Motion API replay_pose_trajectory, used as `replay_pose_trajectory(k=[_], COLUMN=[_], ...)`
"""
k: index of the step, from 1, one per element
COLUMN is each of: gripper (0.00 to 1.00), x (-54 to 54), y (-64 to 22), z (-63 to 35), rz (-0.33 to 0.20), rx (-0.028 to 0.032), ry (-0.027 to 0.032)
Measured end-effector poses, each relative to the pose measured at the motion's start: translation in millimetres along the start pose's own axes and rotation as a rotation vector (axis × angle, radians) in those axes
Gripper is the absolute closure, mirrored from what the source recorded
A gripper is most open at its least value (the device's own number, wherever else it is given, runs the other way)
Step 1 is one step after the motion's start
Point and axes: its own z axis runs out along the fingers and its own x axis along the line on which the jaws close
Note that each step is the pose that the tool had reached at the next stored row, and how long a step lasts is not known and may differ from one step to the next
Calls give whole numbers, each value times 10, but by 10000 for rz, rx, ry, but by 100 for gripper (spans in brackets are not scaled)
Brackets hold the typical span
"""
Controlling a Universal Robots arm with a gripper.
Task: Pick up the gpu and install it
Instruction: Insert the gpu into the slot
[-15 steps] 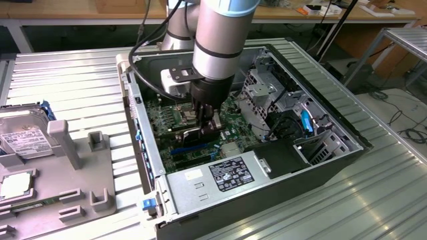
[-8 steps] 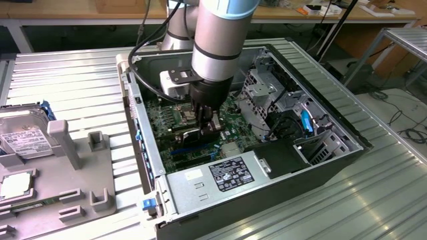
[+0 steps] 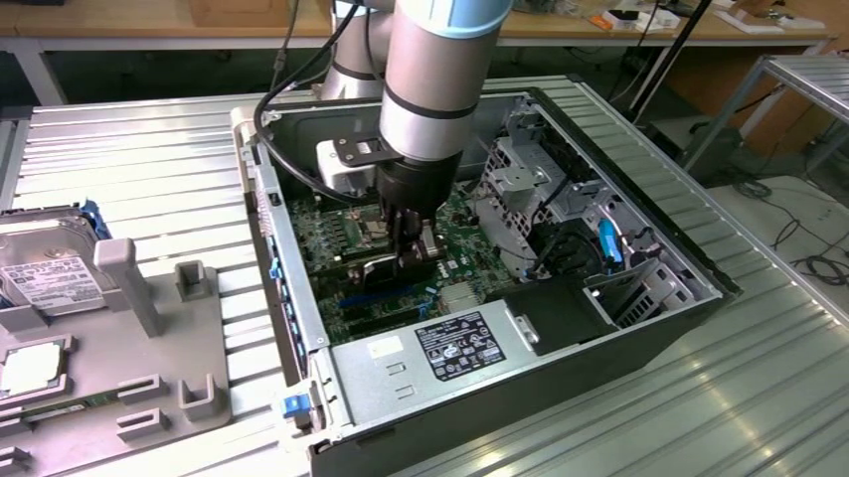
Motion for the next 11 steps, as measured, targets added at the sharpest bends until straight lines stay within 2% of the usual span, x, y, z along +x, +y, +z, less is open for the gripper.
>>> replay_pose_trajectory(k=[11], gripper=[73], x=[3], y=[3], z=[18], rz=[-1], rx=[-2], ry=[3])
